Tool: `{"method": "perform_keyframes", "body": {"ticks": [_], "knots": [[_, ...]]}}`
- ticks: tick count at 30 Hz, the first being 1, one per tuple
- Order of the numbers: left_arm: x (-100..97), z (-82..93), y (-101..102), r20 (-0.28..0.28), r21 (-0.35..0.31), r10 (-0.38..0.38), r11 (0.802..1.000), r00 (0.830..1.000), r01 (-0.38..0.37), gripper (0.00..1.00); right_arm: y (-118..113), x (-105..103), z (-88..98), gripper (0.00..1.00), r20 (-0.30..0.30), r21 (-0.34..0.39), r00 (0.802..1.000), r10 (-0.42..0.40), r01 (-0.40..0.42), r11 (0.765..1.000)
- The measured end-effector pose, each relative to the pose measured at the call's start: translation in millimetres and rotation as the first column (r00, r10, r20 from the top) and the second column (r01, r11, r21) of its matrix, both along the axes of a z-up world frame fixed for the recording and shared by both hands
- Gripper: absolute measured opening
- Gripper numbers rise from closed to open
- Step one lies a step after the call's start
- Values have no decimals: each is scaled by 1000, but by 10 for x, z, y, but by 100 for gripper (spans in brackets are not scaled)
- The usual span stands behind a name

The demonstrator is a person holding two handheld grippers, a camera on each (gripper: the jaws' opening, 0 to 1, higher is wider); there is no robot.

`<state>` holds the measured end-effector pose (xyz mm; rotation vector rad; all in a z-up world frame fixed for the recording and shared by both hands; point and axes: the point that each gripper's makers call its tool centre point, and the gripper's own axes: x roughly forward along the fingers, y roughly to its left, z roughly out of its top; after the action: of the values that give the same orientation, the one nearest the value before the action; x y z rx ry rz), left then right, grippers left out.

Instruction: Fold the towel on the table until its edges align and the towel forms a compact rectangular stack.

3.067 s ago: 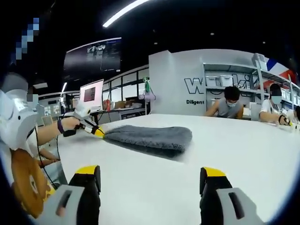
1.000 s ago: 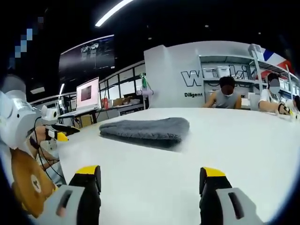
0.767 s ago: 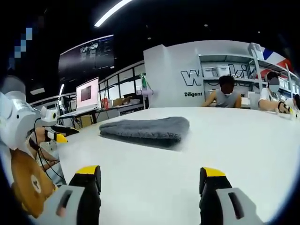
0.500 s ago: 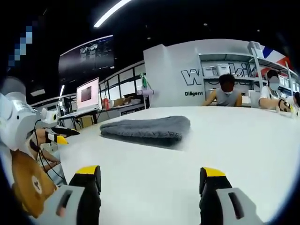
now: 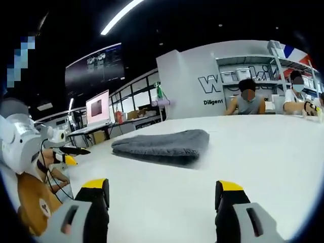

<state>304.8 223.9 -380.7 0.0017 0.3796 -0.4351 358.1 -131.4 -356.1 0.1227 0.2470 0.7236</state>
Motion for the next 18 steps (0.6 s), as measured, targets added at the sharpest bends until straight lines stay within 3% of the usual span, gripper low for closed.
{"method": "perform_keyframes", "body": {"ticks": [3, 7, 12, 14, 18], "knots": [[-5, -7, -1, -1, 0, -3, 1000, 1000, 3, 99, 19, 128, 149, 90, -25, 123, 1000, -16, 19, 992], [-11, -13, -6, 1, -3, -7, 1000, 1000, 7, 99, 2, 301, 288, 87, -32, 187, 999, -21, 26, 982], [-26, -6, -25, 8, -10, -17, 1000, 1000, 17, 99, 32, 525, 452, 86, -64, 308, 998, 11, 10, 951], [-31, -9, -33, 9, -13, -21, 1000, 1000, 21, 99, 52, 679, 453, 85, -125, 373, 992, 29, 20, 928], [-31, -19, -26, 10, -18, -17, 1000, 1000, 17, 99, 127, 944, 342, 83, -211, 388, 975, 73, 15, 922]]}}
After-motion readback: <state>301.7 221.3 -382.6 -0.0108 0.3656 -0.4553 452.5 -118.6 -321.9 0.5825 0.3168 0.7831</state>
